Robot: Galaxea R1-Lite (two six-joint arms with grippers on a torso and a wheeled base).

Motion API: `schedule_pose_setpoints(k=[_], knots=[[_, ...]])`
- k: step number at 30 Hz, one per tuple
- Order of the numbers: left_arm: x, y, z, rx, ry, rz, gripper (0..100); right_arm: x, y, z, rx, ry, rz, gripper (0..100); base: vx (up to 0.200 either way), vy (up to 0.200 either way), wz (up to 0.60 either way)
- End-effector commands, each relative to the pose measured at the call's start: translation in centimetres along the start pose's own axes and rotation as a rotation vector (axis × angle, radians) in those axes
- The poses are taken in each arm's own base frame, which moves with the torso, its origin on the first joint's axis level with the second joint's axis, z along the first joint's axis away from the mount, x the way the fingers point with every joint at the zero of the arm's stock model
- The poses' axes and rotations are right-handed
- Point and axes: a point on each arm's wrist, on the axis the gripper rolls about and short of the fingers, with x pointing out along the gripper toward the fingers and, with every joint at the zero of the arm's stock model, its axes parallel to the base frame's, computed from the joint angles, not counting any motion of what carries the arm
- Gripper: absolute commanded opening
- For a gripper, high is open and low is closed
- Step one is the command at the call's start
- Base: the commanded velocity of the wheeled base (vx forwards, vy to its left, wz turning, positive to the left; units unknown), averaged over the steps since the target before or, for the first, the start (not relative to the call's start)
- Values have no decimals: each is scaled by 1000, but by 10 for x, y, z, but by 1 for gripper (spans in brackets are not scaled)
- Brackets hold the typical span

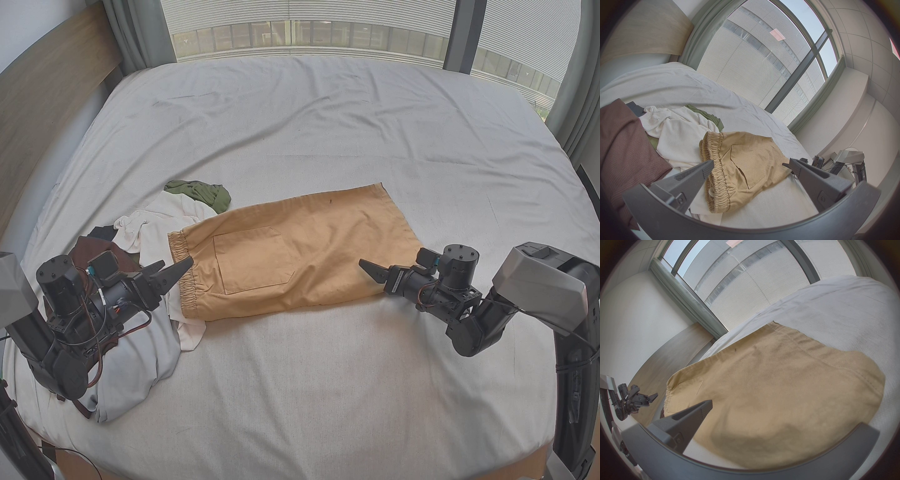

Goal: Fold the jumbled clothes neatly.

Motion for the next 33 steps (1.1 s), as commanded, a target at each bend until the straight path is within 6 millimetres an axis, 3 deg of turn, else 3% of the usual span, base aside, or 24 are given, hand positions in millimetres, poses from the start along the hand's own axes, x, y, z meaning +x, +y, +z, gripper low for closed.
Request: schedule_pose_setpoints(k=[1,11,12,24,33], knots=[[1,1,0,0,0,0,100,12,2,-10,-4,-7,-6,100,0,0,0],[1,1,0,-1,0,0,100,13,4,-12,-4,-11,-17,100,0,0,0],[1,1,0,-1,0,0,100,13,4,-12,-4,-10,-18,0,0,0,0],[1,2,-1,-4,3,3,100,8,8,-12,-7,-10,-11,0,0,0,0],[1,3,-1,-4,2,6,100,1,10,0,-43,-31,-14,0,0,0,0]])
